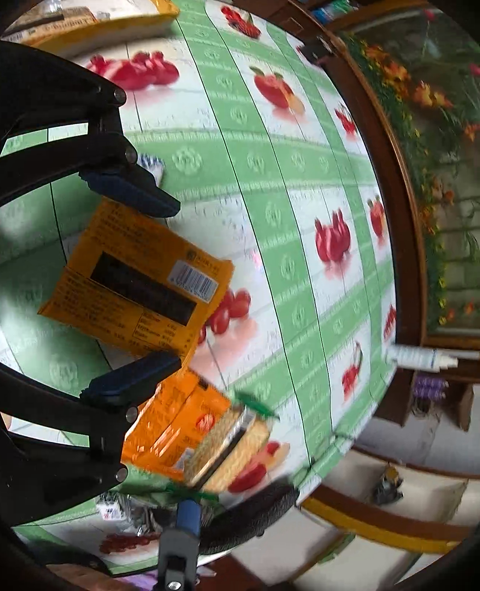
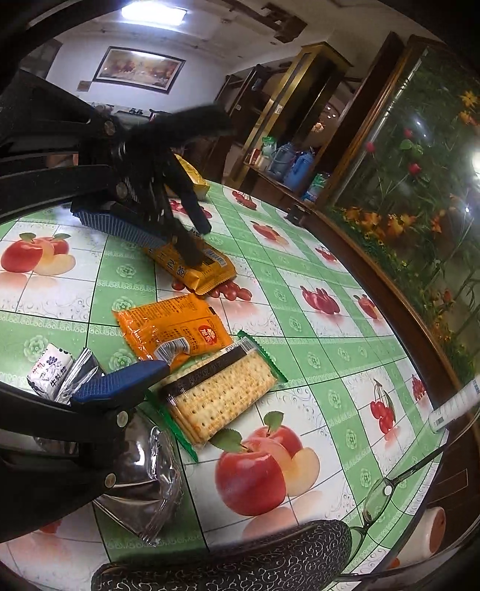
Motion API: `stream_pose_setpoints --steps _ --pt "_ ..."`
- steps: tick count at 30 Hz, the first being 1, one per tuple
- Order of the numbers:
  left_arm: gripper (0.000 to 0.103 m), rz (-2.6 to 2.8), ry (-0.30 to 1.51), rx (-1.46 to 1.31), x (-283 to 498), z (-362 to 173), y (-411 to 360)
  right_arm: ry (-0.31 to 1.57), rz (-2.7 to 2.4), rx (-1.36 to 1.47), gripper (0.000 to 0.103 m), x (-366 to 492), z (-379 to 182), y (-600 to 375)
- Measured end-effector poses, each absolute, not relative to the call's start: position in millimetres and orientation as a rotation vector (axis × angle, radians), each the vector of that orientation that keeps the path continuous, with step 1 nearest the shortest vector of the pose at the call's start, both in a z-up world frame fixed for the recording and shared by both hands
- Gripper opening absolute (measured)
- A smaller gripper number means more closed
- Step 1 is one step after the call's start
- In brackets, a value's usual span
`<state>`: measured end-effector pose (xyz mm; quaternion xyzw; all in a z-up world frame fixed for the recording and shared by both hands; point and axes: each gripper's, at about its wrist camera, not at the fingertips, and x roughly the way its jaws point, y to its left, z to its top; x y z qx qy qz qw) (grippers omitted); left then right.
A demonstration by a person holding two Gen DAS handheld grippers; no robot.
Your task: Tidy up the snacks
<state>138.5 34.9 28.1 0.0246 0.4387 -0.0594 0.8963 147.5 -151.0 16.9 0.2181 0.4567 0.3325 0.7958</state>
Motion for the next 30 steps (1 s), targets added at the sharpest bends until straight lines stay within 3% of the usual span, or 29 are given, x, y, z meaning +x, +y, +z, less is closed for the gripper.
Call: stream_pose_setpoints --steps 12,13,14,20,25,30 --pt "0.080 -0.144 0.926 0.138 111.0 10.7 -6.3 0.993 0.697 0.434 0.066 146.7 13.9 -143.5" --pt "0.079 -0.128 0.935 0.096 112.2 10.1 -4.1 0.993 0.695 0.430 0.066 146.6 13.6 -142.9" --pt "0.069 -0.099 0.923 0.076 111.7 11.0 -2.3 0.992 0.692 0.418 0.066 146.0 13.5 -141.1" --pt "0.069 -0.044 0.861 -0.036 82.3 17.2 13.8 0.968 0.660 0.345 0.067 143.9 14.9 -135.1" --pt "0.069 -0.003 0.746 -0.084 56.1 35.8 39.3 0.947 0.684 0.204 0.067 134.1 16.4 -110.7" --pt "0.069 0.036 0.694 -0.115 52.4 38.9 58.3 0.907 0.585 -0.022 0.075 130.1 12.8 -82.1"
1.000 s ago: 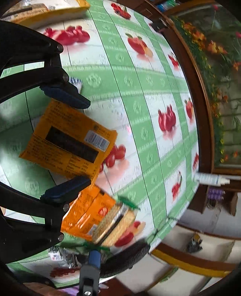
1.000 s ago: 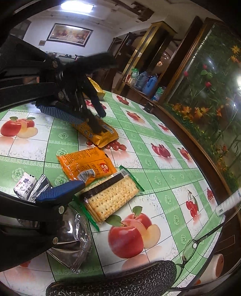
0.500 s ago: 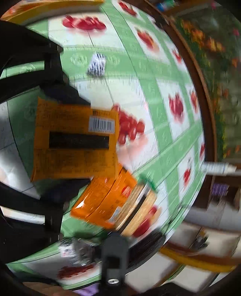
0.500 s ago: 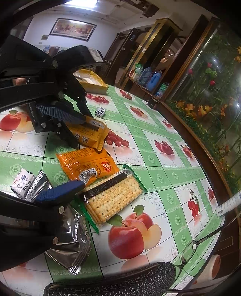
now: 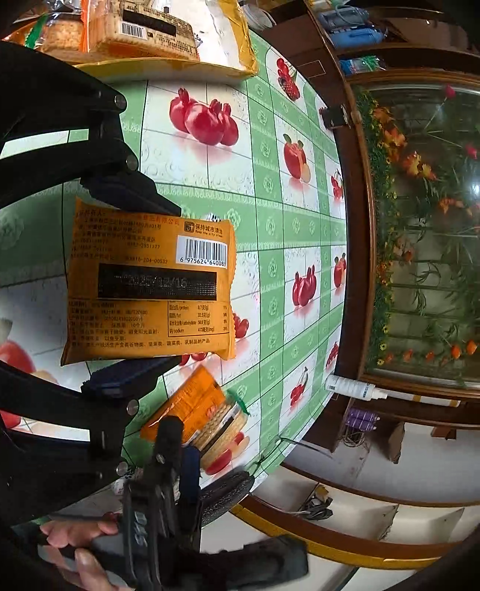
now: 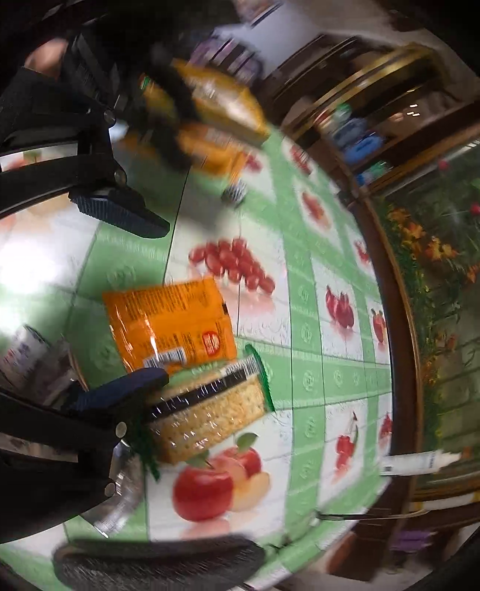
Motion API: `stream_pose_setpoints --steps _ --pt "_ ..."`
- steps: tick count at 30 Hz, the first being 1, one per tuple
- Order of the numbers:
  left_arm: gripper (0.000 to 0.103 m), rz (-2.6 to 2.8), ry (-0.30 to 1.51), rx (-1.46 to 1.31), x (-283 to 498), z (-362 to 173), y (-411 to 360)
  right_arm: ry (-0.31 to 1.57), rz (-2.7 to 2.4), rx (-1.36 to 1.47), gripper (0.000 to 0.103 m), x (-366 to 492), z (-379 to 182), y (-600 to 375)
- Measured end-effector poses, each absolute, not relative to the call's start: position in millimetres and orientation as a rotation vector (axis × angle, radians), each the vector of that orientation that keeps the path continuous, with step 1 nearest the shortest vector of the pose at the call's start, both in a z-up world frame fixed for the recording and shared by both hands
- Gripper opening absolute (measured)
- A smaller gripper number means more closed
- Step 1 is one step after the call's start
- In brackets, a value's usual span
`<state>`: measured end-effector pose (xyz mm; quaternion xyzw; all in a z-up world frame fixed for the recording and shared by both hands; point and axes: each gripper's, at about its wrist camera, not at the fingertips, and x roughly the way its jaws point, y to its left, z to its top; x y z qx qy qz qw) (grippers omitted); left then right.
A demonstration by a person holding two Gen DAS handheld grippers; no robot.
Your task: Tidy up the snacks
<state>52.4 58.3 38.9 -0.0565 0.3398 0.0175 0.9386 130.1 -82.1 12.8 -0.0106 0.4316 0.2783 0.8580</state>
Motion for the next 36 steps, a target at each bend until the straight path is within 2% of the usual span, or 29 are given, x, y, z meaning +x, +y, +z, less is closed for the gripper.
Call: stream_pose_setpoints --steps 4,9,10,11,16,25,36 --pt "0.069 0.032 0.692 -0.097 54.0 38.1 58.5 0.928 0.556 -0.114 0.075 138.6 4.1 -69.3" --pt "0.069 0.034 0.671 -0.098 50.4 42.1 60.6 0.901 0.519 -0.248 0.081 138.8 -4.3 -50.8" --pt "0.069 0.035 0.670 -0.101 49.7 42.0 61.2 0.890 0.508 -0.272 0.074 136.0 -5.6 -48.8" --pt "0.069 0.038 0.669 -0.104 49.2 42.0 62.5 0.875 0.501 -0.284 0.062 132.9 -5.7 -48.2" --pt "0.069 0.059 0.661 -0.107 48.4 42.2 65.3 0.863 0.557 -0.246 0.050 123.6 -2.2 -48.6" --pt "0.069 0.130 0.621 -0.104 44.7 45.6 73.3 0.712 0.642 -0.194 0.050 86.6 25.0 -35.4" --pt "0.069 0.230 0.542 -0.005 39.1 51.2 67.1 0.720 0.680 -0.098 0.050 90.4 28.6 -42.5"
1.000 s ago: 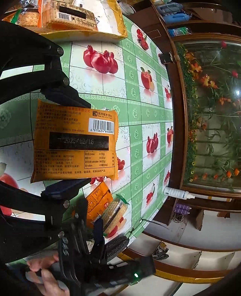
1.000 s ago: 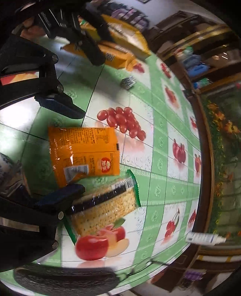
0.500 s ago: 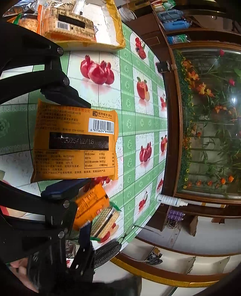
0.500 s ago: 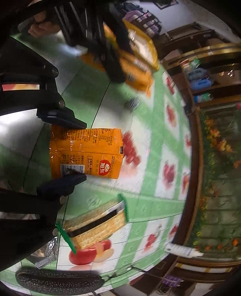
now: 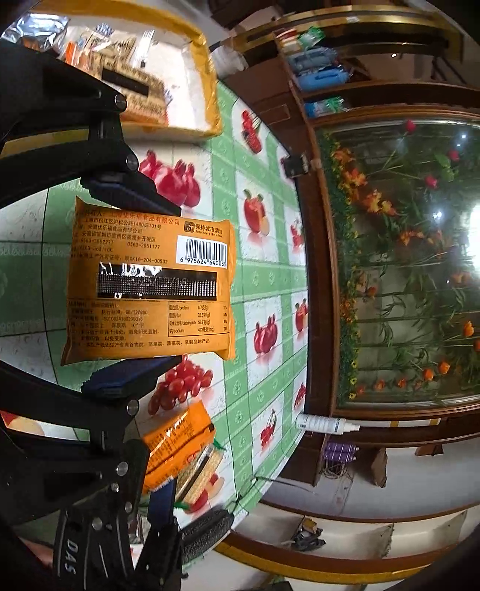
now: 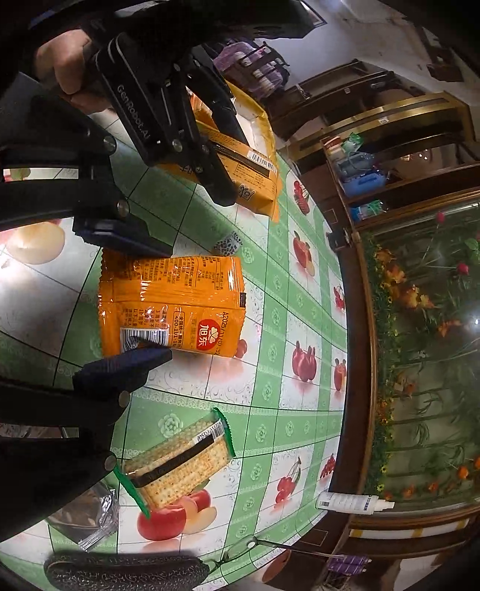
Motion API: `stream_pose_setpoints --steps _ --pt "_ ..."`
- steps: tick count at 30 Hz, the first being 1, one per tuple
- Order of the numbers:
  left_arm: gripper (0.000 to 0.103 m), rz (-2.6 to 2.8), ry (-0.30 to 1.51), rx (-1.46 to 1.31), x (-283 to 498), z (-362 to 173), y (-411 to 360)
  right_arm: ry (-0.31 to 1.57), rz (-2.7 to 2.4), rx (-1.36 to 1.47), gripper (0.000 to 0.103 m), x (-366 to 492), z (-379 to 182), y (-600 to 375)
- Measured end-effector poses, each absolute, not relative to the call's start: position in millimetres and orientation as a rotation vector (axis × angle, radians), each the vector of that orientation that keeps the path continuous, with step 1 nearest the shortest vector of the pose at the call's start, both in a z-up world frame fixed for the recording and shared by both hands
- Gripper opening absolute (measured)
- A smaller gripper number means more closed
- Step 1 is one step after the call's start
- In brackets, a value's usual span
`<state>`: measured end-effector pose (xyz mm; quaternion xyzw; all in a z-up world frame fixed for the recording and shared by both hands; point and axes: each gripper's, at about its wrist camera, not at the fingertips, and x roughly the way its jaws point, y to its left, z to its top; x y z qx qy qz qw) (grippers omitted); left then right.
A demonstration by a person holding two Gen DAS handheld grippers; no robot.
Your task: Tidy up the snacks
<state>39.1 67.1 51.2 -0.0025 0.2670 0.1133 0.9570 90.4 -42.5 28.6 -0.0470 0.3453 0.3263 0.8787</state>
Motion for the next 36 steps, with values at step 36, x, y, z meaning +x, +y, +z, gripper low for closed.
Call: stream_pose_setpoints --steps 36 --pt "0.069 0.303 0.487 0.087 30.9 56.4 59.7 0.662 0.721 -0.030 0.050 81.9 42.2 -48.1"
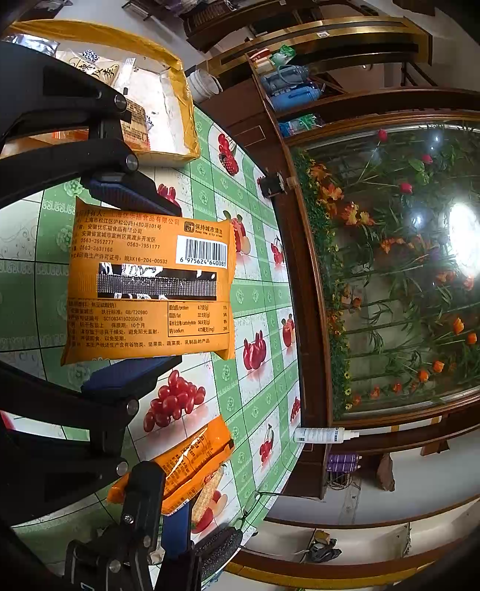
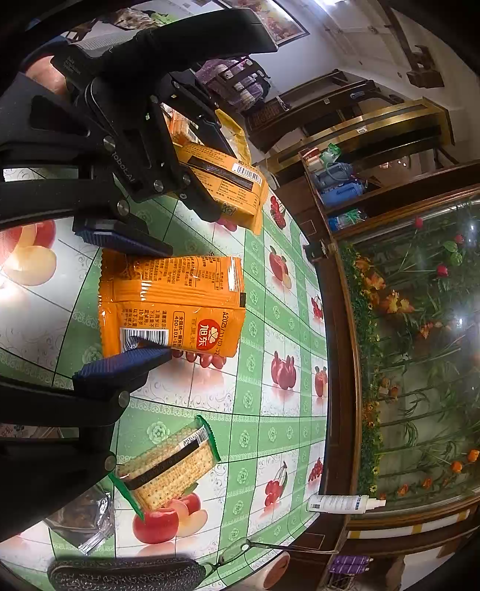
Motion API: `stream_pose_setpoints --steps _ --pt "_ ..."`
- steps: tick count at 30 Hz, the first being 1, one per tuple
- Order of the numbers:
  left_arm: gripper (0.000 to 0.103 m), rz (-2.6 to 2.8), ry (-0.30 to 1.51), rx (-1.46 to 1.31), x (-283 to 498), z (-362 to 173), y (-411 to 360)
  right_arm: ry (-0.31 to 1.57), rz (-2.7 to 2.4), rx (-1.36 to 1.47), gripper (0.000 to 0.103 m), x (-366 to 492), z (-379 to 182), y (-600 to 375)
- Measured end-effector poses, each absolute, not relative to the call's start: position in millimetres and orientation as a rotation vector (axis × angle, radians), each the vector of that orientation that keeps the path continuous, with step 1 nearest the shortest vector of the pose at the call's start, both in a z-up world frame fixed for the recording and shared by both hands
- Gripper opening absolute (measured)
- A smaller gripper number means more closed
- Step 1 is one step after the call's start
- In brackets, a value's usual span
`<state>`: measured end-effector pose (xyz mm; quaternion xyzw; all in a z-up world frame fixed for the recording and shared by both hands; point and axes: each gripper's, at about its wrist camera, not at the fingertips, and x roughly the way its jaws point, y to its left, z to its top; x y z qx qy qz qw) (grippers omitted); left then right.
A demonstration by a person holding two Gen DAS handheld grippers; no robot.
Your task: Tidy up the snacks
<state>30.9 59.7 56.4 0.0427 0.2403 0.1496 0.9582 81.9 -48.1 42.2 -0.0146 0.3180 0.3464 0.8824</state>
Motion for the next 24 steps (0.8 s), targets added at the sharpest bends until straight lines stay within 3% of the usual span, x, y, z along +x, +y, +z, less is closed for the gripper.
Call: stream_pose_setpoints --steps 24 --pt "0.069 0.287 0.487 -0.039 22.2 74.2 78.9 0.652 0.677 0.022 0.050 79.8 44.9 -40.9"
